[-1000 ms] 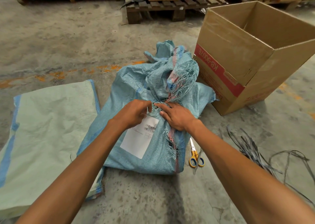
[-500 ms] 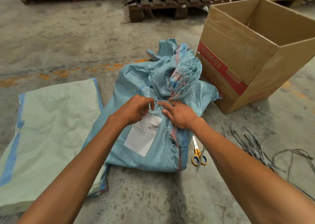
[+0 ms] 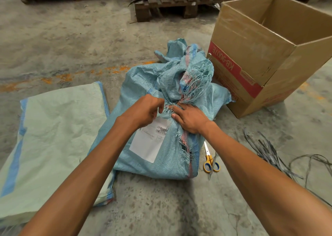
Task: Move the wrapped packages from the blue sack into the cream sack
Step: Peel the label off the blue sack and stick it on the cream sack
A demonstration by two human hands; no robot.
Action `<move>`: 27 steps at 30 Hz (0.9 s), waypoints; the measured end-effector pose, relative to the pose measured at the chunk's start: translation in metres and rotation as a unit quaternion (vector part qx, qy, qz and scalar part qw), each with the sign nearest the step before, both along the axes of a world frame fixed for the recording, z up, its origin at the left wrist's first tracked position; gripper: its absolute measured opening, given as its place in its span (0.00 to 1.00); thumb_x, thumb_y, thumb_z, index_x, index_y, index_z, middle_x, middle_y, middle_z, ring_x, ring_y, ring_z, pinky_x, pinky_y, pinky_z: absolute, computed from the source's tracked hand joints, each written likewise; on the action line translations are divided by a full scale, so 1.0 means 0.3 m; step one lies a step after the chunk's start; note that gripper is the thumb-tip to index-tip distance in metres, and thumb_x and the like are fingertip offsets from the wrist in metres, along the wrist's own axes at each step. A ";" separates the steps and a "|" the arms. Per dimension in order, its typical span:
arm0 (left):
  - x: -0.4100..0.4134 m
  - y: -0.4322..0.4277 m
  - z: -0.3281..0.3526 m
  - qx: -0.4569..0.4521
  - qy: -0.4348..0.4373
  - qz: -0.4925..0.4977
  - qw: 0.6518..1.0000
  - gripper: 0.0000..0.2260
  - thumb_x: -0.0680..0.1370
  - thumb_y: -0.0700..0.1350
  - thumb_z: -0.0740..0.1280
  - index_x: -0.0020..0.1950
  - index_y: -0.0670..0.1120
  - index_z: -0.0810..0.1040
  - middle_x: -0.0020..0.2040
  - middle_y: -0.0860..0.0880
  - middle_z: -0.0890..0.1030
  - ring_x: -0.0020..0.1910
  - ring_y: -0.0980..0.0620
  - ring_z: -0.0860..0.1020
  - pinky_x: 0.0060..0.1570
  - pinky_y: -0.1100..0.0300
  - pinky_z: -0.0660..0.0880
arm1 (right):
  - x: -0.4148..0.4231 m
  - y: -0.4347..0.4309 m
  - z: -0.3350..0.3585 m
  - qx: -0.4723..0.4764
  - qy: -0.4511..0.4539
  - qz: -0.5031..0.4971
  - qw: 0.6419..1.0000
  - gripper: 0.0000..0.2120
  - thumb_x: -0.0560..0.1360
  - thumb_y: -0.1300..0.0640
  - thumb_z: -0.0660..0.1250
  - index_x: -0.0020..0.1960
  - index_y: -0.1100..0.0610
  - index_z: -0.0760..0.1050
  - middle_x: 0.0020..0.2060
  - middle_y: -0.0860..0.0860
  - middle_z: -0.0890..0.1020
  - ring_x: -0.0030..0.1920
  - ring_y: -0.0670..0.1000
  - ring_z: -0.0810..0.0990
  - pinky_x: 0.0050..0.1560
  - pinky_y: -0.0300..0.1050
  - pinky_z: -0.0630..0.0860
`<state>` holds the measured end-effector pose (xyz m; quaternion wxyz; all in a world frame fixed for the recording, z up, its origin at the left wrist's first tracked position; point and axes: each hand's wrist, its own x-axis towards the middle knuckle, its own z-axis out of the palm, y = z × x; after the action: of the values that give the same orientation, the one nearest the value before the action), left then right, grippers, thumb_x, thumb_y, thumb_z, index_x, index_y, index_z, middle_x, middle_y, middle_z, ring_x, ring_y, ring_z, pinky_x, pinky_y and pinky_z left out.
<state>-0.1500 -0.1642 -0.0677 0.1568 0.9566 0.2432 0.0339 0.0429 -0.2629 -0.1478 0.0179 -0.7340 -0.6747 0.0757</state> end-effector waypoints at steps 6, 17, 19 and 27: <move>-0.053 -0.004 -0.039 0.004 -0.019 -0.013 1.000 0.19 0.69 0.25 0.66 0.50 0.48 0.75 0.36 0.54 0.77 0.35 0.54 0.75 0.35 0.55 0.74 | 0.006 0.005 -0.006 0.000 -0.002 0.007 1.000 0.31 0.78 0.32 0.34 0.78 0.39 0.54 0.73 0.53 0.69 0.69 0.59 0.72 0.67 0.55 0.70; -0.088 -0.122 -0.136 0.184 -0.086 0.020 0.979 0.06 0.73 0.43 0.75 0.48 0.48 0.81 0.42 0.49 0.74 0.41 0.48 0.72 0.42 0.55 0.65 | -0.017 -0.004 -0.010 -0.031 -0.017 -0.012 0.999 0.27 0.81 0.35 0.40 0.78 0.39 0.51 0.75 0.56 0.66 0.73 0.60 0.67 0.72 0.60 0.64; -0.083 -0.132 -0.145 0.190 -0.096 0.034 0.977 0.05 0.73 0.43 0.75 0.45 0.46 0.80 0.43 0.48 0.74 0.40 0.47 0.72 0.42 0.53 0.68 | -0.016 -0.003 -0.008 -0.033 -0.020 -0.015 0.999 0.26 0.82 0.36 0.41 0.78 0.41 0.53 0.75 0.55 0.66 0.73 0.60 0.66 0.72 0.59 0.64; -0.113 -0.155 -0.168 0.208 -0.134 0.045 0.968 0.05 0.76 0.41 0.72 0.43 0.44 0.77 0.56 0.45 0.75 0.45 0.44 0.75 0.46 0.50 0.70 | -0.014 0.003 -0.008 -0.044 -0.020 -0.021 0.999 0.28 0.81 0.35 0.41 0.78 0.43 0.53 0.75 0.57 0.65 0.73 0.61 0.66 0.73 0.61 0.63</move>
<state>-0.1839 -0.2108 -0.1179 -0.0160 0.9430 0.2504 0.2186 0.0386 -0.2621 -0.1502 -0.0263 -0.7493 -0.6556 0.0897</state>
